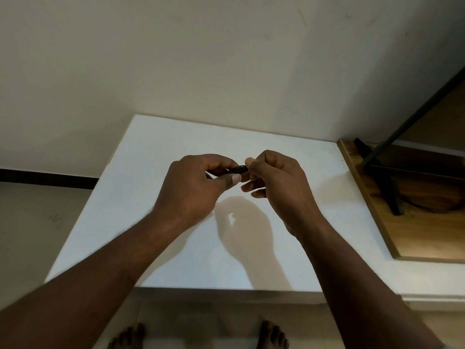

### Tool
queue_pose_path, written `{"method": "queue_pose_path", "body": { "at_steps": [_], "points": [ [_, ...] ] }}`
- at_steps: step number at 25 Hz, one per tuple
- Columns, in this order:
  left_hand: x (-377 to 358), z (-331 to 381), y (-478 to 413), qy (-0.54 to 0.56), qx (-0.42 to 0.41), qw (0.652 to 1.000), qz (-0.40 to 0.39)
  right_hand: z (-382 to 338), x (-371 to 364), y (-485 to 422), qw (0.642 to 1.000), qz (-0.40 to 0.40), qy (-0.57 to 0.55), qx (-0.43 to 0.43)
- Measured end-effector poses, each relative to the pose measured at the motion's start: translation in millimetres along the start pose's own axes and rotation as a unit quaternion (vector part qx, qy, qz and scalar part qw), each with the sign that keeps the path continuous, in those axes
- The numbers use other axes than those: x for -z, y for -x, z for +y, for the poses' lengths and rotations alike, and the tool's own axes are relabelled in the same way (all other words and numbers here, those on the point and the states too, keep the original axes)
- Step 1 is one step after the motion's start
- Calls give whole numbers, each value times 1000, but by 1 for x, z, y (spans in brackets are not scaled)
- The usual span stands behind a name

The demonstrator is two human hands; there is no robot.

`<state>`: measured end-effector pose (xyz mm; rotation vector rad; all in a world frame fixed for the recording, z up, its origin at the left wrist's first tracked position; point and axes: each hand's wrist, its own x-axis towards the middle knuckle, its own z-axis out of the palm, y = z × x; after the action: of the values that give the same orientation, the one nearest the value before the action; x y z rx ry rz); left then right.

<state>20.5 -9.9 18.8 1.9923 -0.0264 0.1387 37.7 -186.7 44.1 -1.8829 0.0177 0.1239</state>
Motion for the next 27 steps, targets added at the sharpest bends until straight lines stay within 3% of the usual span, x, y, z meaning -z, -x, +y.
{"method": "queue_pose_path", "body": {
  "at_steps": [7, 12, 17, 22, 27],
  "points": [
    [1, 0, -2, 47, 36, 998, -6, -4, 0, 1, 997, 32, -53, -38],
    [-1, 2, -1, 78, 55, 995, -22, -3, -2, 3, 998, 20, -54, 11],
    [3, 5, 0, 121, 99, 984, -85, -2, 4, -1, 995, 78, -64, 15],
    [4, 5, 0, 198, 141, 951, -192, -1, 7, -4, 991, 115, -68, 15],
    [7, 6, 0, 232, 153, 938, -208, -1, 7, -5, 992, 110, -66, 12]
  ]
}}
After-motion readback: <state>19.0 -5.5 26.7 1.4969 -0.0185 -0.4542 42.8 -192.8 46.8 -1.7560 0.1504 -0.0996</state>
